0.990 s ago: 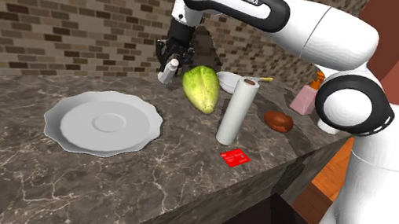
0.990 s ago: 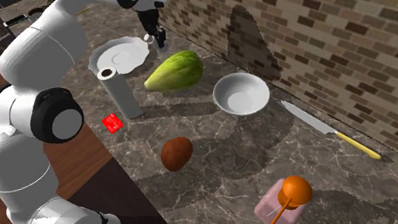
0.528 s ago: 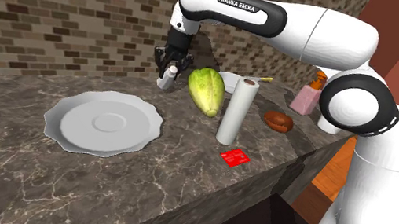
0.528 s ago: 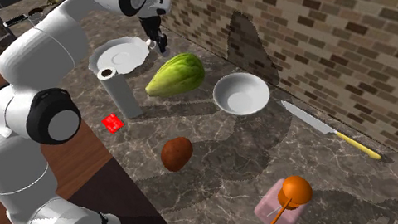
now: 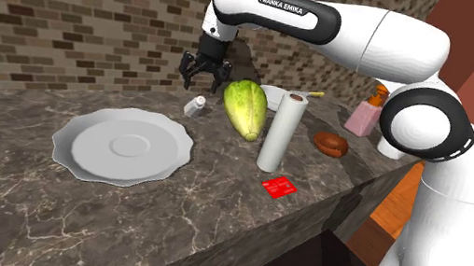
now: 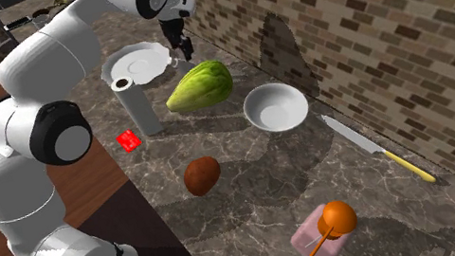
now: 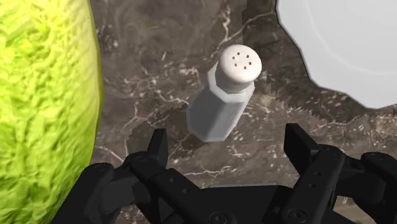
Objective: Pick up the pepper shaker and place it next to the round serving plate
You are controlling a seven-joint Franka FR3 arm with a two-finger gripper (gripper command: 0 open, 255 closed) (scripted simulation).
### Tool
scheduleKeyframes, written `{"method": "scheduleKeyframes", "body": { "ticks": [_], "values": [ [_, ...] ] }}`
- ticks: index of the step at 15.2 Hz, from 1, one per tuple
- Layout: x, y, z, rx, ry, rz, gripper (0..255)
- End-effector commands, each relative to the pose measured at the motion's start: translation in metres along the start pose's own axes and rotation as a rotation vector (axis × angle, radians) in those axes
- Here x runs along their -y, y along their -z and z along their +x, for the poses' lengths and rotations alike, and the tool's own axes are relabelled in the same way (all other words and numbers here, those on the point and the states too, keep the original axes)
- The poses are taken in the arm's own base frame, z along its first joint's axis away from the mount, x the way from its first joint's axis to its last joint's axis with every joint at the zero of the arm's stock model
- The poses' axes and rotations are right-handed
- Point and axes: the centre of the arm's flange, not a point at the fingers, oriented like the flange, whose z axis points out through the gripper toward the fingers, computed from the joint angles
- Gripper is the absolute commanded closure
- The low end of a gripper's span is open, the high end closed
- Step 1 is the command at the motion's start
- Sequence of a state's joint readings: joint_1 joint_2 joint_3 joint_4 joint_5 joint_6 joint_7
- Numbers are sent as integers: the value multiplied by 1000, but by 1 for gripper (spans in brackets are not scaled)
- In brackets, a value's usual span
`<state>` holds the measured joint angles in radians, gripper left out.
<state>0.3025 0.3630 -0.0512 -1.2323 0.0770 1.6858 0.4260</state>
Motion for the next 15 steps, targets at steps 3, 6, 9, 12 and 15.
{"method": "scheduleKeyframes", "body": {
  "ticks": [3,6,9,12,15],
  "values": [
    [0,0,0,0,0,0,0],
    [0,40,0,0,0,0,0],
    [0,50,0,0,0,0,0],
    [0,50,0,0,0,0,0],
    [0,50,0,0,0,0,0]
  ]
}}
